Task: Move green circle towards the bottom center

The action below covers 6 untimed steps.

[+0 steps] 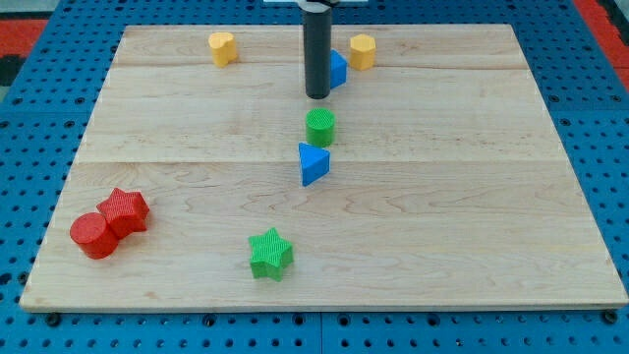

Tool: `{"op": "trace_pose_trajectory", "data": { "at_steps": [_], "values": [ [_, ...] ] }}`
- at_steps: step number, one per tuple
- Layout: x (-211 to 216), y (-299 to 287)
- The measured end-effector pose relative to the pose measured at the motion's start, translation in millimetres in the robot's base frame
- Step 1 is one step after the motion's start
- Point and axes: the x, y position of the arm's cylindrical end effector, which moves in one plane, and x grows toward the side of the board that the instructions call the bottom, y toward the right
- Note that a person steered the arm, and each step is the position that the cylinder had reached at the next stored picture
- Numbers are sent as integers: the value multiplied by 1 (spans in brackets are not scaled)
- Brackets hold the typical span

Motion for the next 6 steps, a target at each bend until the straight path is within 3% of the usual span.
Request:
{"op": "trace_pose_trajectory", "data": {
  "at_steps": [1,2,3,4,5,6],
  "values": [
    [12,-25],
    [62,0],
    [84,36],
    [129,19],
    [86,28],
    [116,91]
  ]
}}
